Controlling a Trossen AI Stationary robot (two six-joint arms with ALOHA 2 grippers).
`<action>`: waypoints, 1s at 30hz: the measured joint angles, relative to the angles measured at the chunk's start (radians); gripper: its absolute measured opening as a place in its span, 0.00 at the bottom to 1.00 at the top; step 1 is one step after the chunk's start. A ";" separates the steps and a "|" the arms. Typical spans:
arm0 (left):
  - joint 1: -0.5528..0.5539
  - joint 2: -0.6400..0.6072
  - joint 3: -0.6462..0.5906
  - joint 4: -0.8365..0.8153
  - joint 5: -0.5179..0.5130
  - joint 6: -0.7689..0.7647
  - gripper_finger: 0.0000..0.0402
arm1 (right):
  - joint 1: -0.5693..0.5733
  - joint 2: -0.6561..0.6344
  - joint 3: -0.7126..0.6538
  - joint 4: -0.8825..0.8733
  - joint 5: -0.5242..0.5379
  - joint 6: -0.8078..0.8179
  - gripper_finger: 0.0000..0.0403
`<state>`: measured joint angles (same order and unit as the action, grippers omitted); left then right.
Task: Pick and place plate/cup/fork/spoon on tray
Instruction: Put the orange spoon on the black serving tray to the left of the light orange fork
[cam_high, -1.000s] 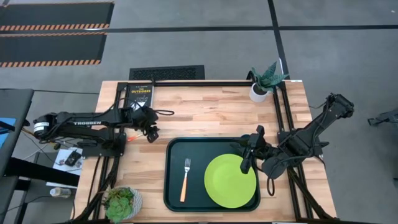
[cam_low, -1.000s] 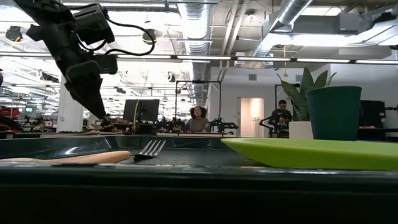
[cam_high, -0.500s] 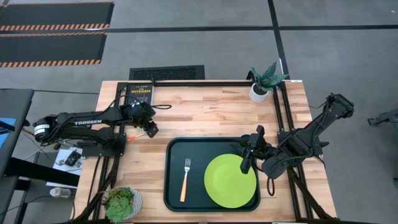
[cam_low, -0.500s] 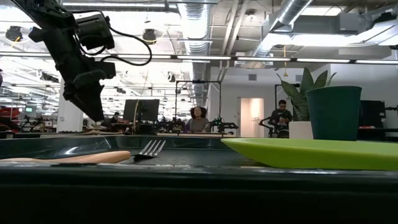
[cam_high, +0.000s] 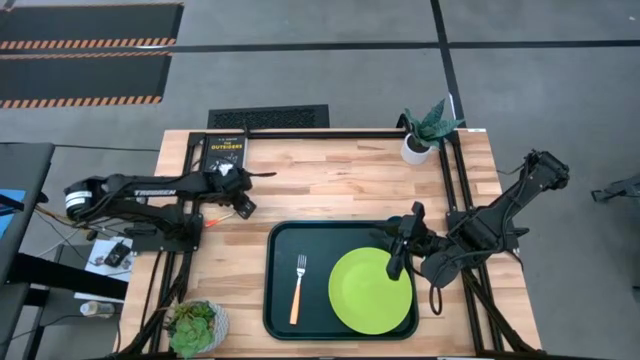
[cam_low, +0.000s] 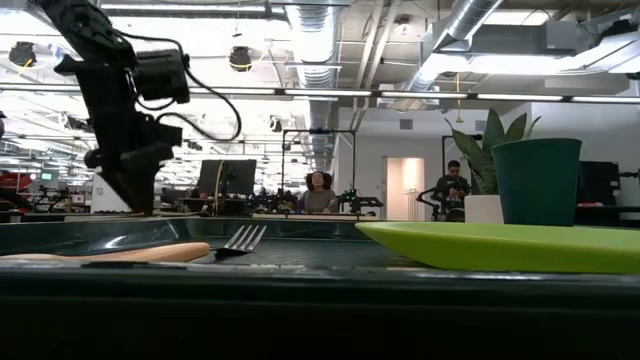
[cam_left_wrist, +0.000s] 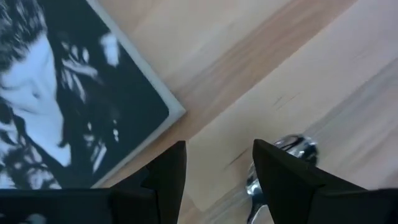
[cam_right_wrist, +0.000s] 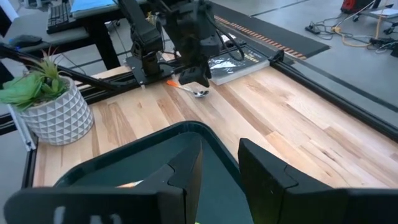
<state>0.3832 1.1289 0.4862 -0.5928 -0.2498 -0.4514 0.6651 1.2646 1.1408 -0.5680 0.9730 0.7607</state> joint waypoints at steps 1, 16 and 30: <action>-0.004 0.020 0.000 0.004 -0.003 -0.004 0.44 | 0.000 0.000 0.000 0.001 -0.007 0.000 0.32; -0.104 0.102 0.002 0.265 0.094 -0.144 0.44 | 0.000 0.000 0.000 -0.001 -0.011 0.000 0.32; -0.018 0.101 0.033 0.192 0.276 0.279 0.44 | 0.000 0.000 0.000 0.000 -0.032 0.024 0.32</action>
<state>0.3650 1.2297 0.5194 -0.4006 0.0267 -0.1721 0.6651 1.2644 1.1408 -0.5682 0.9409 0.7848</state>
